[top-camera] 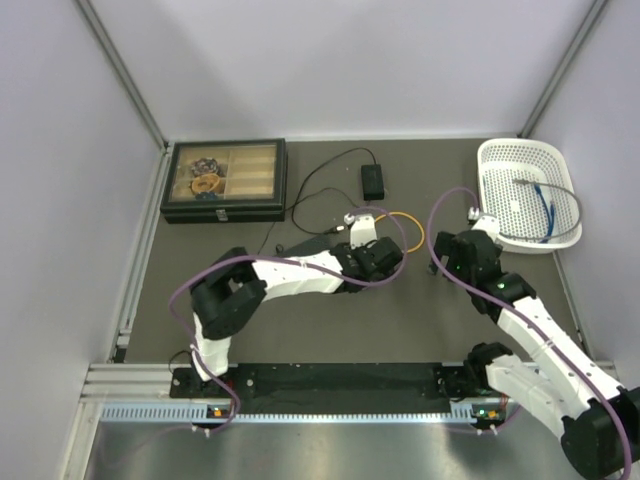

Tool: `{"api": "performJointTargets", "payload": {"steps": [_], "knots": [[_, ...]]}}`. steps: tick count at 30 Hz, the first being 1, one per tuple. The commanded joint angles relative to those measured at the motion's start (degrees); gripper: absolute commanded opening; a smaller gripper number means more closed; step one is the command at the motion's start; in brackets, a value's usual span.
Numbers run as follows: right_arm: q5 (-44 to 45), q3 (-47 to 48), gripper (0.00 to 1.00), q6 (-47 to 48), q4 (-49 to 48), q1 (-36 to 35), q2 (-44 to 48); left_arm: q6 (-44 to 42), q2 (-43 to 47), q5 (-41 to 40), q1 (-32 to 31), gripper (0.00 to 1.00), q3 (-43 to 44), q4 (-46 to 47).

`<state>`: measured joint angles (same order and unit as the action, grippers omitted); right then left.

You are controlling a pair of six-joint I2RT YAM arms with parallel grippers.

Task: Insert the plug into the switch port
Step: Pick up the connector from the center of the board.

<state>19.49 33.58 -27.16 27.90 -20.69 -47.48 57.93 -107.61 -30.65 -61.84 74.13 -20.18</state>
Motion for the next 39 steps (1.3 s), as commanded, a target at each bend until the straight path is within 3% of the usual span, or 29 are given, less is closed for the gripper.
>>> {"api": "performJointTargets", "payload": {"steps": [1,11,20,28,34,38,39], "knots": [[1.61,-0.71,0.96,-0.53,-2.67,0.82,1.52,2.97,-4.18,-2.83,-0.73,0.78,3.92,2.61],[1.17,-2.03,0.98,0.35,-3.73,1.00,2.13,1.57,-10.68,-3.01,-0.91,0.57,7.17,2.78],[-0.41,-2.56,0.98,1.23,-5.22,1.00,2.04,0.52,-9.38,1.47,-1.70,0.38,6.38,-1.44],[-4.88,-3.00,0.98,3.25,-7.24,1.00,2.22,-3.26,-7.01,3.67,-1.70,0.02,5.50,-1.44],[-17.00,-4.05,0.98,8.95,-12.59,1.09,3.71,-12.92,1.76,12.27,-0.65,0.00,2.96,-1.17],[-27.46,-4.84,0.95,12.74,-17.60,1.00,3.28,-18.11,9.60,25.08,5.75,0.00,-3.53,-0.39],[-32.01,-5.10,0.92,14.40,-18.84,1.00,3.10,-20.12,11.09,34.51,7.42,0.00,-4.94,0.05]]}}
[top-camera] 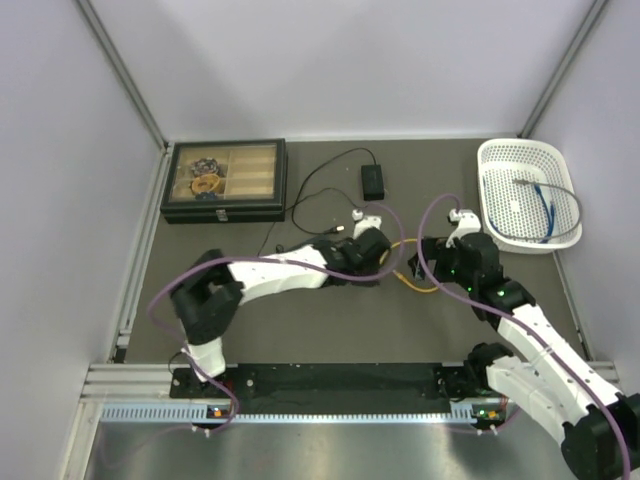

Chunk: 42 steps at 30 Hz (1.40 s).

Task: Insert the plug into the switch port
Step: Pick up the connector from the center of the board.

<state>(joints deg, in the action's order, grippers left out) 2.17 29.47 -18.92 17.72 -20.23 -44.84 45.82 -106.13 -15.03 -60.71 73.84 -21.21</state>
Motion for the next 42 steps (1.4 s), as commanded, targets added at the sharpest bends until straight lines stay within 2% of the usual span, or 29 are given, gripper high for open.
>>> {"api": "performJointTargets", "payload": {"steps": [1,3,8,10,14,18,22,24,30,38,42], "knots": [[-17.09,-1.35,0.90,6.87,-9.71,0.54,0.28,-9.16,12.41,22.72,9.52,0.00,-5.72,1.52],[-23.49,-1.96,0.90,8.53,-13.57,0.45,0.54,-13.10,14.80,29.85,12.01,0.00,-7.66,0.13],[-30.12,-5.04,0.90,12.41,-22.45,-3.74,3.44,-23.21,20.78,33.83,15.53,0.00,-5.64,-11.46],[-29.08,-5.04,0.90,16.18,-23.86,-6.65,3.62,-25.07,22.71,36.89,17.02,0.00,-4.76,-13.50],[-22.50,-3.90,0.90,26.89,-24.48,-19.72,2.39,-29.64,25.00,37.88,18.43,0.00,-3.18,-18.68],[-19.14,-2.41,0.88,36.22,-25.80,-24.93,0.20,-30.97,27.72,38.23,19.31,0.00,-3.00,-20.53],[-13.44,0.75,0.83,44.48,-24.14,-32.23,-2.61,-31.67,28.78,40.42,19.31,0.00,-3.00,-21.24],[-9.83,3.12,0.77,48.26,-23.52,-35.30,-5.25,-32.29,29.13,41.30,19.22,0.00,-2.92,-21.76],[-8.68,5.33,0.64,52.31,-27.91,-37.77,-9.12,-32.81,30.10,41.74,19.31,0.00,-2.92,-22.03],[-11.92,9.10,0.45,54.95,-26.42,-39.45,-12.99,-32.81,29.92,42.54,19.31,0.00,-2.30,-22.29],[-13.95,9.99,0.45,54.95,-25.10,-39.45,-14.48,-32.73,29.66,43.15,19.22,0.00,-2.04,-22.12]]}}
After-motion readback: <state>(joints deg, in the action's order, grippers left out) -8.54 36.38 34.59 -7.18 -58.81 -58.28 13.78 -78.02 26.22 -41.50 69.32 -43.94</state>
